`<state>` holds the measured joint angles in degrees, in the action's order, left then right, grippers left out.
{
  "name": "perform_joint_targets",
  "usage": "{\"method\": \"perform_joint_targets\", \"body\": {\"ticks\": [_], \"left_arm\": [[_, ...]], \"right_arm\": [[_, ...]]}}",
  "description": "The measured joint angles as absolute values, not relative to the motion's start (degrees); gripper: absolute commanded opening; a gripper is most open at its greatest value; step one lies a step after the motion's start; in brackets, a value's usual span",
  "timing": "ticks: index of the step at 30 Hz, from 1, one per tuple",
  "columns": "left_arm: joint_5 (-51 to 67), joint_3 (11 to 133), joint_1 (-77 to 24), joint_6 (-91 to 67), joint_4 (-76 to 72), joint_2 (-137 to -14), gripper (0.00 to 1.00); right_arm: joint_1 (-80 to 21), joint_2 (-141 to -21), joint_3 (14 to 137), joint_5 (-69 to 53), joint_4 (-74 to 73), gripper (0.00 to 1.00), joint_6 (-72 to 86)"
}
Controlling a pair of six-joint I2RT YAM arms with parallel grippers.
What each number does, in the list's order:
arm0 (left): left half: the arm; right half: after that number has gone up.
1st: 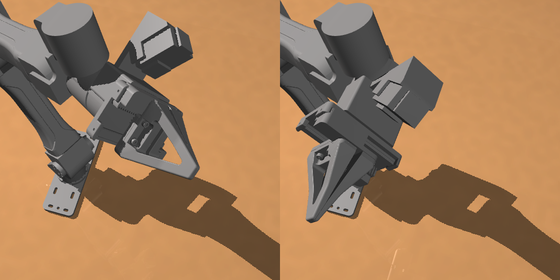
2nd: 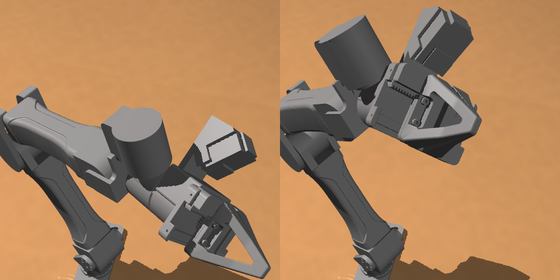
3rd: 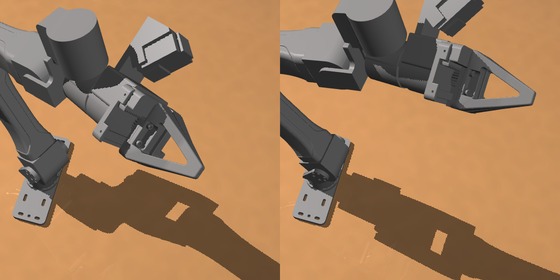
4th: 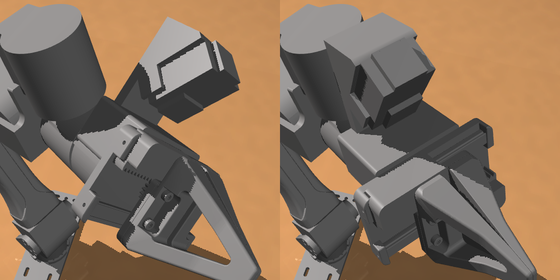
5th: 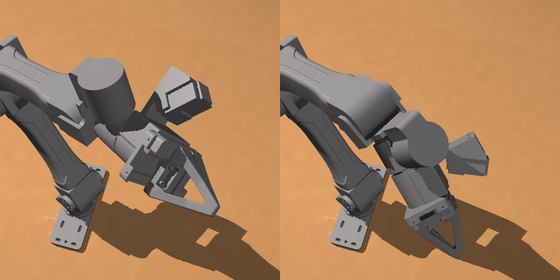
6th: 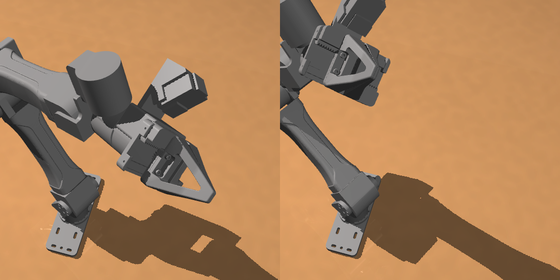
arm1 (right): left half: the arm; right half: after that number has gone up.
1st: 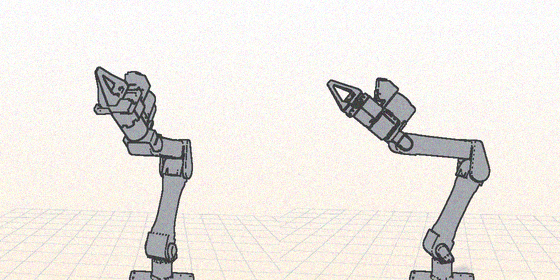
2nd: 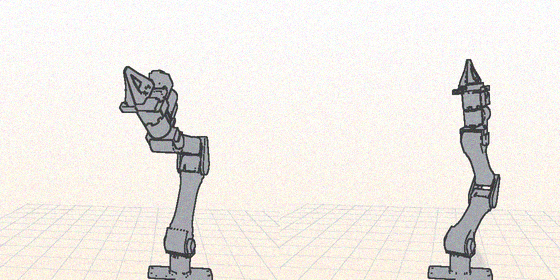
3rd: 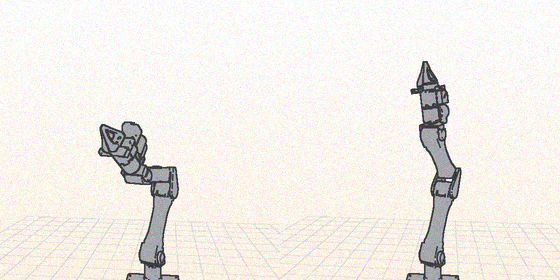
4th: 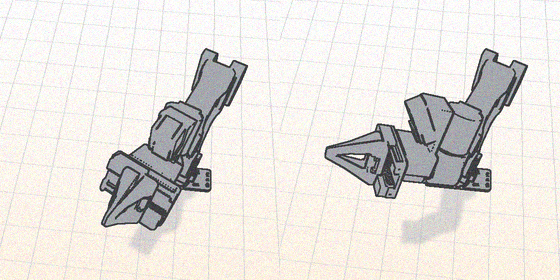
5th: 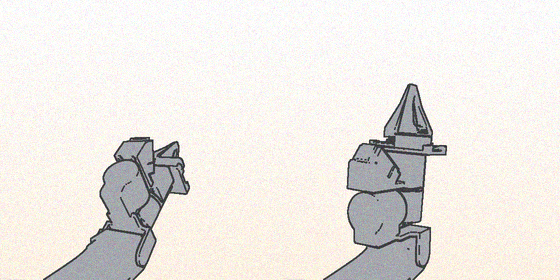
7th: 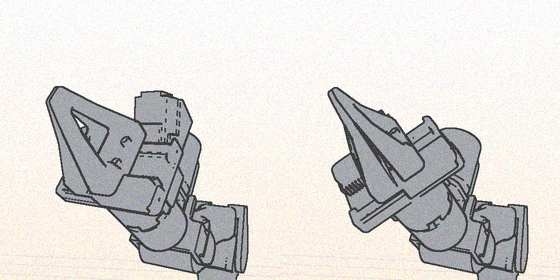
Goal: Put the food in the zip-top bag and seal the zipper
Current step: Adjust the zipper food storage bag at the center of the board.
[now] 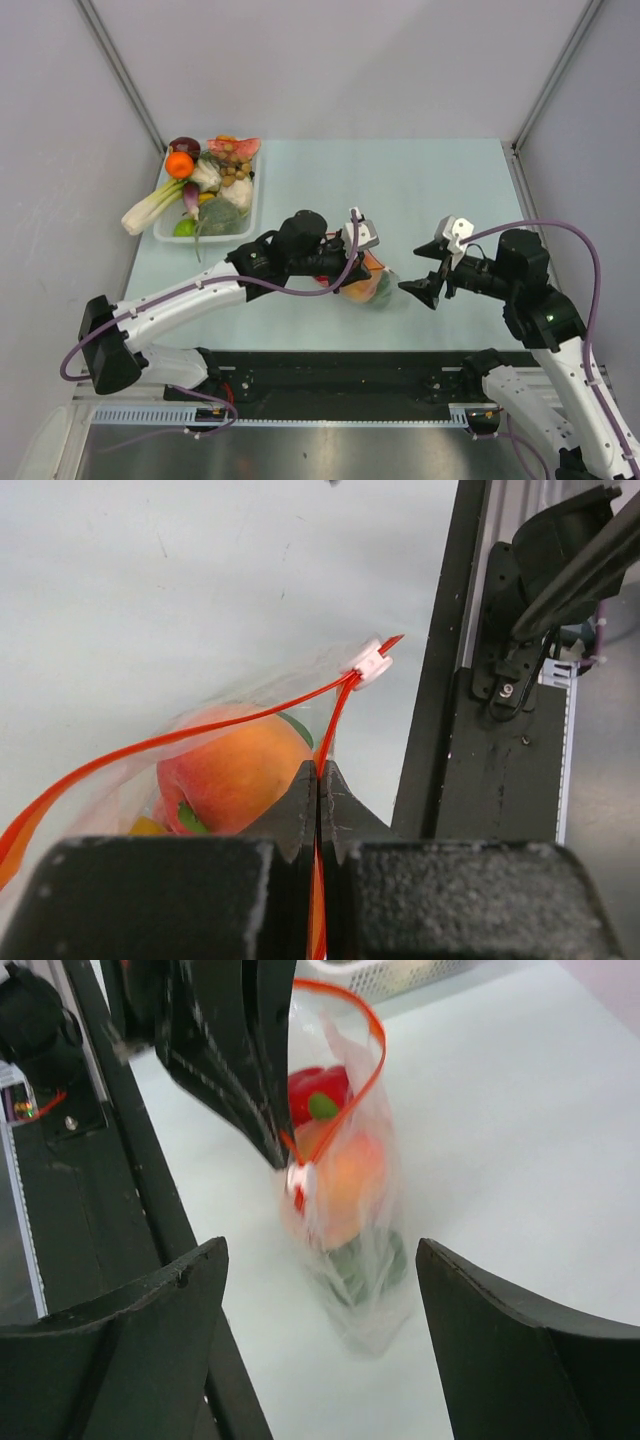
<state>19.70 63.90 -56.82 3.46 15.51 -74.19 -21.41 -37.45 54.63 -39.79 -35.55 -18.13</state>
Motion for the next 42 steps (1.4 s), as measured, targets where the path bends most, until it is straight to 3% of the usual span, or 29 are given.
{"method": "perform_joint_targets", "body": {"ticks": [4, 16, 25, 29, 32, 35, 36, 37, 38, 40, 42], "left_arm": [[20.5, 64.3, -55.9, 2.4, 15.4, -74.6, 0.00], [26.3, 64.3, -55.2, 1.4, 15.2, -75.2, 0.00], [28.9, 64.3, -54.3, 1.4, 15.0, -75.8, 0.00], [29.2, 64.3, -54.2, 1.4, 15.0, -75.9, 0.00], [29.3, 64.3, -54.0, 1.4, 15.0, -76.1, 0.00], [29.4, 64.3, -53.8, 1.4, 15.0, -76.2, 0.01], [29.5, 64.3, -53.8, 1.4, 15.1, -76.2, 0.06], [29.6, 64.3, -53.6, 1.5, 15.1, -76.2, 0.26], [29.6, 64.3, -53.3, 1.5, 15.1, -76.2, 0.32], [29.6, 64.4, -52.7, 2.1, 15.5, -76.1, 0.45], [29.2, 64.4, -52.2, 3.5, 15.9, -75.4, 0.48]], "right_arm": [[-22.6, -35.3, 50.1, -38.1, -34.9, 0.79, -19.9], [-28.1, -30.7, 39.2, -31.7, -23.7, 0.63, -26.0], [-30.3, -32.1, 38.3, -30.9, -18.8, 0.35, -28.3], [-31.0, -33.8, 38.3, -31.0, -18.1, 0.28, -28.4], [-31.4, -34.4, 38.3, -31.1, -18.0, 0.04, -28.6], [-31.8, -34.8, 38.3, -31.0, -18.0, 0.00, -28.6], [-31.9, -34.8, 38.3, -31.0, -18.0, 0.00, -28.4], [-31.9, -34.8, 38.3, -30.9, -18.0, 0.00, -28.4], [-31.9, -34.7, 38.3, -30.9, -18.0, 0.00, -28.3], [-32.0, -34.6, 38.3, -30.9, -18.1, 0.00, -28.3], [-32.1, -34.4, 38.3, -30.9, -18.1, 0.00, -28.1]]}}
